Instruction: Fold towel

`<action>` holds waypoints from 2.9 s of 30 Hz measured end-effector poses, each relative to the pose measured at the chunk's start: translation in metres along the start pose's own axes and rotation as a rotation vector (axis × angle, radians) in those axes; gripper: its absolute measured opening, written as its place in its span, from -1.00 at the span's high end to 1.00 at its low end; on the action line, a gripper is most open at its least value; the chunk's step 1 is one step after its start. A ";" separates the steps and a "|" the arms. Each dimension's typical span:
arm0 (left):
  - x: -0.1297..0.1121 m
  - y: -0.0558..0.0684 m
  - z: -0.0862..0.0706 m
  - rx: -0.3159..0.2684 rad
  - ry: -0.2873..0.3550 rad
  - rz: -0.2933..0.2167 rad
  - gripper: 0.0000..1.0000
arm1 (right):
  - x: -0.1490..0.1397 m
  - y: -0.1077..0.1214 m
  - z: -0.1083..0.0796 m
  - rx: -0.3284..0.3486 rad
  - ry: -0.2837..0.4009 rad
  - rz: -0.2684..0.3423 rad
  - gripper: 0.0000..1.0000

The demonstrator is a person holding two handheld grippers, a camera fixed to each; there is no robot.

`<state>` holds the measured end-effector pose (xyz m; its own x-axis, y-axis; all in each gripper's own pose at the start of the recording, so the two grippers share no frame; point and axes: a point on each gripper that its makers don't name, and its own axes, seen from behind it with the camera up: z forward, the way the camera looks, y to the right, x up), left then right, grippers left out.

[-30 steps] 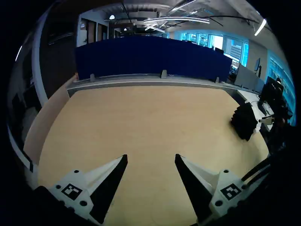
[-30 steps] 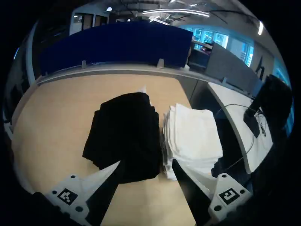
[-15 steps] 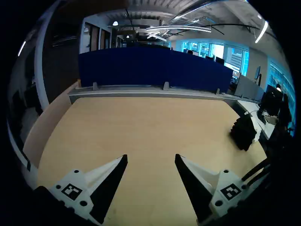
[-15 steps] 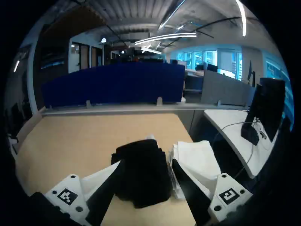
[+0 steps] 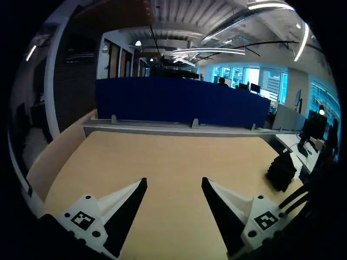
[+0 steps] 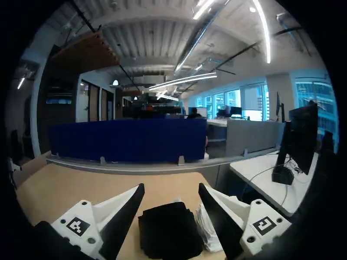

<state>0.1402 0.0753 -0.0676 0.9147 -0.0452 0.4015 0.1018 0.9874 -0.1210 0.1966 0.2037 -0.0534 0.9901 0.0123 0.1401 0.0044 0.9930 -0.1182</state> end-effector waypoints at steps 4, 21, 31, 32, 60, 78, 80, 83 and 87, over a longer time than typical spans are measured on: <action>0.016 -0.007 0.002 0.019 0.047 -0.002 -0.87 | 0.006 -0.007 0.002 -0.002 0.009 -0.012 -0.93; 0.076 -0.032 0.008 0.064 0.225 0.006 -0.87 | 0.021 -0.099 0.012 0.066 0.034 -0.051 -0.94; 0.088 -0.041 0.012 0.056 0.279 -0.014 -0.87 | 0.033 -0.170 0.013 0.101 0.064 -0.027 -0.94; 0.088 -0.042 0.012 0.056 0.281 -0.016 -0.86 | 0.033 -0.175 0.013 0.104 0.065 -0.025 -0.94; 0.034 -0.057 0.039 0.055 0.326 0.072 -0.87 | -0.002 -0.236 0.011 0.130 0.070 -0.013 -0.94; -0.041 -0.066 0.074 0.091 0.368 0.109 -0.87 | -0.023 -0.239 0.019 0.114 0.070 -0.033 -0.94; -0.046 -0.066 0.077 0.092 0.376 0.109 -0.87 | -0.025 -0.237 0.021 0.108 0.070 -0.041 -0.94; -0.055 -0.069 0.082 0.095 0.382 0.105 -0.87 | -0.027 -0.235 0.023 0.104 0.072 -0.052 -0.94; -0.065 -0.076 0.088 0.107 0.391 0.095 -0.87 | -0.030 -0.234 0.026 0.100 0.078 -0.058 -0.94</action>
<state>0.0388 0.0169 -0.0043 0.9998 0.0135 0.0152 -0.0129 0.9992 -0.0379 0.1622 -0.0255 -0.0043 0.9965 -0.0505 0.0669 0.0515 0.9986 -0.0126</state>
